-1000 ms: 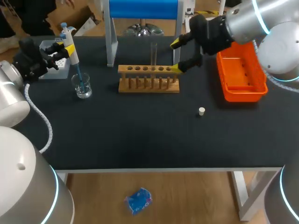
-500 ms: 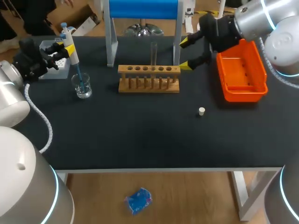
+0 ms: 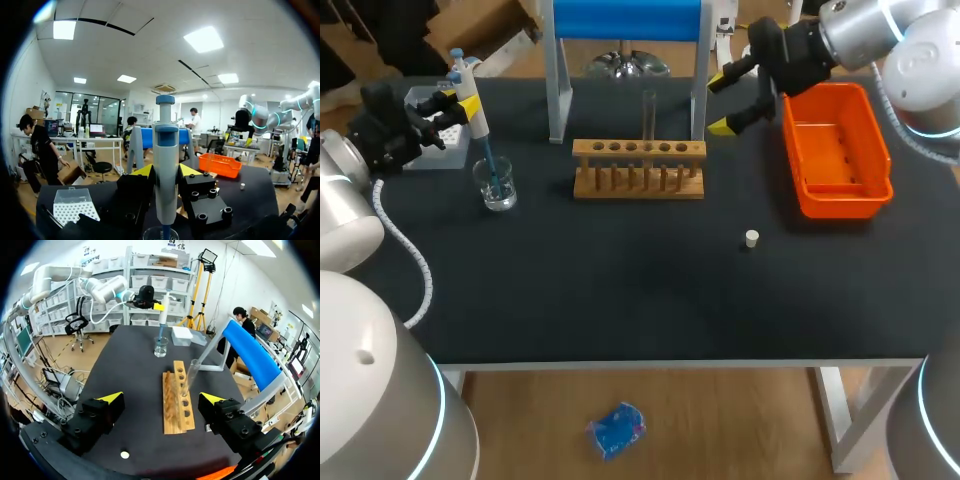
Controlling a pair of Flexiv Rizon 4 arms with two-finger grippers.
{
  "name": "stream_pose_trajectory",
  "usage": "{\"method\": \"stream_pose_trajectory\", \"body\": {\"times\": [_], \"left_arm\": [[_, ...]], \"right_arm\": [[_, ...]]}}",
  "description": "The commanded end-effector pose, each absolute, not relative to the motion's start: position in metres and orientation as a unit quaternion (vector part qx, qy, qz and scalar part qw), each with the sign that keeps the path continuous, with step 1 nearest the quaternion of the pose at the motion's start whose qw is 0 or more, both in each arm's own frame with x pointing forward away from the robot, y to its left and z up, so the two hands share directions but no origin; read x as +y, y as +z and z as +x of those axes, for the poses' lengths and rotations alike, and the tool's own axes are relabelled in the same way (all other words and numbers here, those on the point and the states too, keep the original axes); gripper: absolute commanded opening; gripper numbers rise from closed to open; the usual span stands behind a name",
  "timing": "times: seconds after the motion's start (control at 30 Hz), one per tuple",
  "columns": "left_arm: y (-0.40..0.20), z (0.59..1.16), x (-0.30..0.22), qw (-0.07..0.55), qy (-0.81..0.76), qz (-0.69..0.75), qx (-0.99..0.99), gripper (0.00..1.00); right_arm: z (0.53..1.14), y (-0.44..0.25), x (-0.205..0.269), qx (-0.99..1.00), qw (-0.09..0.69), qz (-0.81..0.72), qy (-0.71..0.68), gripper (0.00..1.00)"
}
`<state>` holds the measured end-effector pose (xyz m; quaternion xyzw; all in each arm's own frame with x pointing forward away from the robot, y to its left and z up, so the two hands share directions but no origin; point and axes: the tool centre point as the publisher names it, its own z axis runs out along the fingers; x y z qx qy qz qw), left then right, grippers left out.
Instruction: Invert the test tube, pick up the pipette, mount the tip to pipette, aspirate from beaker and dispense into the tube, eject the tip, return the pipette, and cap with the stopper.
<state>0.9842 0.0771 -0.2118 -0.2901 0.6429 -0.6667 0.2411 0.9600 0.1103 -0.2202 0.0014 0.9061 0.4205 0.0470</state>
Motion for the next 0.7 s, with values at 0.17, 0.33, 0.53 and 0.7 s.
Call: {"method": "stream_pose_trajectory", "body": {"times": [0.17,0.33,0.53,0.7], "left_arm": [[-0.212,0.985,0.077,0.242,-0.667,-0.290,0.642,0.00],[-0.212,0.985,0.077,0.242,-0.667,-0.290,0.642,0.00],[-0.212,0.985,0.077,0.242,-0.667,-0.290,0.642,0.00],[-0.212,0.985,0.077,0.242,-0.667,-0.290,0.642,0.00]], "right_arm": [[0.982,-0.231,0.116,0.905,0.026,-0.005,0.425,1.00],[0.986,-0.234,0.120,0.906,0.020,-0.009,0.424,1.00],[0.990,-0.235,0.123,0.907,0.016,-0.010,0.422,1.00],[0.994,-0.234,0.124,0.906,0.018,-0.009,0.422,1.00]]}}
